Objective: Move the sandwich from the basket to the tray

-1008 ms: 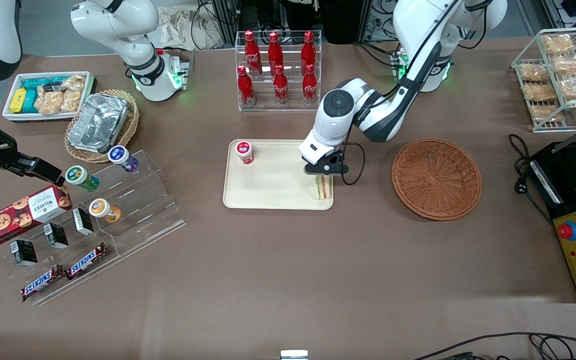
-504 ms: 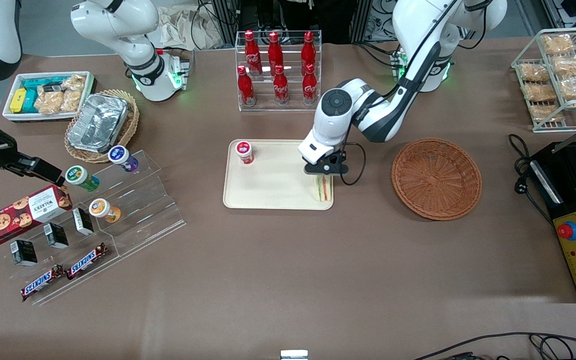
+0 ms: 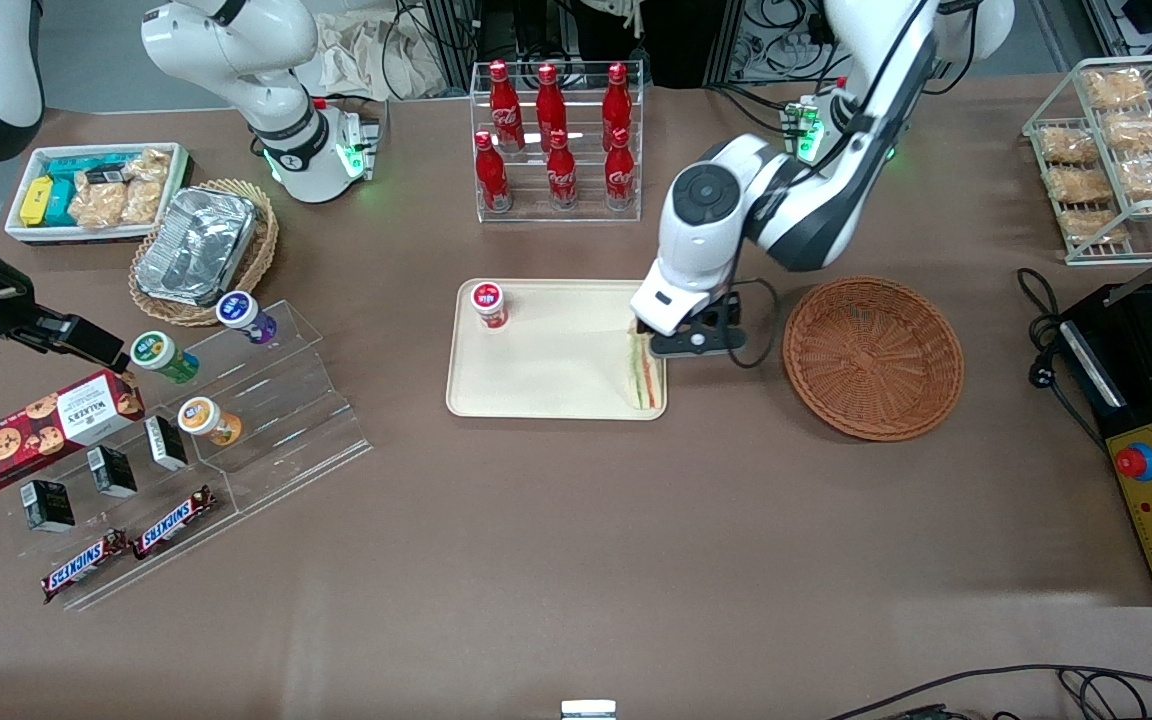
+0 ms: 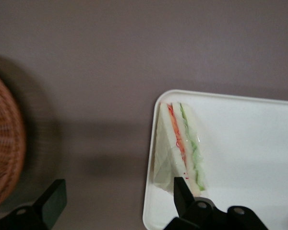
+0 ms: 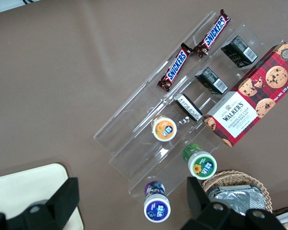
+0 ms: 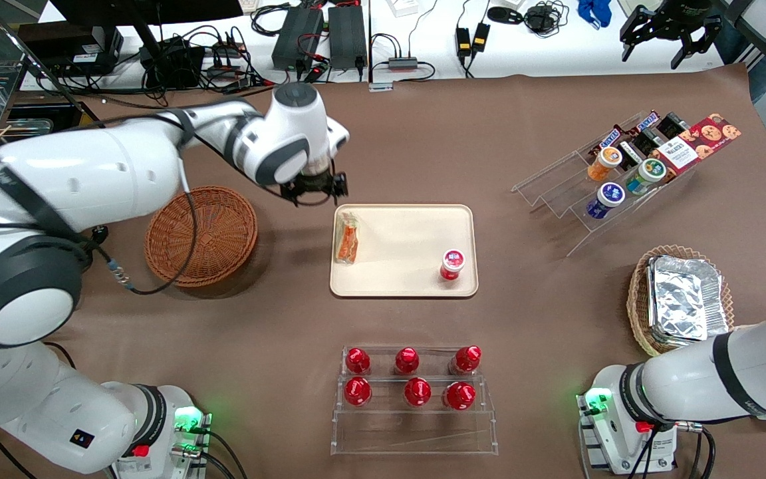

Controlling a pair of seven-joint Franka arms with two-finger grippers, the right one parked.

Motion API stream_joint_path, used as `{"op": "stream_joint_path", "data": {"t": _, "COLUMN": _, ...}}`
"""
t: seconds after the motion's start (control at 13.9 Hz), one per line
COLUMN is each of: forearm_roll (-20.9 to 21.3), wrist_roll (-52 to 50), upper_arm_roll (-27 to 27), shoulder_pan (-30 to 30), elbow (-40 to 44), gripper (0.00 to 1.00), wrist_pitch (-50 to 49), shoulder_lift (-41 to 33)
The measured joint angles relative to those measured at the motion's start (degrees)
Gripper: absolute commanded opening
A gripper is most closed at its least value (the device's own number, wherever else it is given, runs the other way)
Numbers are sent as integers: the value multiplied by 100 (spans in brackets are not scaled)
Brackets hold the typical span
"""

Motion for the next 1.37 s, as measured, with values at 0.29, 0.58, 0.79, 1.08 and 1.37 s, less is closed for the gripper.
{"op": "stream_joint_path", "data": {"t": 0.29, "forearm_roll": -1, "wrist_roll": 252, "upper_arm_roll": 160, "shoulder_pan": 392, "elbow": 817, "gripper": 99, "wrist_pitch": -1262, "shoulder_lift": -277}}
{"op": "stream_joint_path", "data": {"t": 0.58, "forearm_roll": -1, "wrist_roll": 888, "upper_arm_roll": 251, "shoulder_pan": 990, "elbow": 1002, "gripper": 99, "wrist_pitch": -1885, "shoulder_lift": -574}}
{"op": "stream_joint_path", "data": {"t": 0.79, "forearm_roll": -61, "wrist_roll": 1718, "upper_arm_roll": 271, "shoulder_pan": 1615, "elbow": 1010, "gripper": 99, "wrist_pitch": -2389, "shoulder_lift": -942}}
{"op": "stream_joint_path", "data": {"t": 1.08, "forearm_roll": -239, "wrist_roll": 2953, "upper_arm_roll": 298, "shoulder_pan": 2369, "elbow": 1015, "gripper": 99, "wrist_pitch": -3006, "shoulder_lift": -1509}}
{"op": "stream_joint_path", "data": {"t": 1.37, "forearm_roll": -423, "wrist_roll": 4275, "upper_arm_roll": 587, "shoulder_pan": 2775, "elbow": 1049, "gripper": 99, "wrist_pitch": -3195, "shoulder_lift": -1786}}
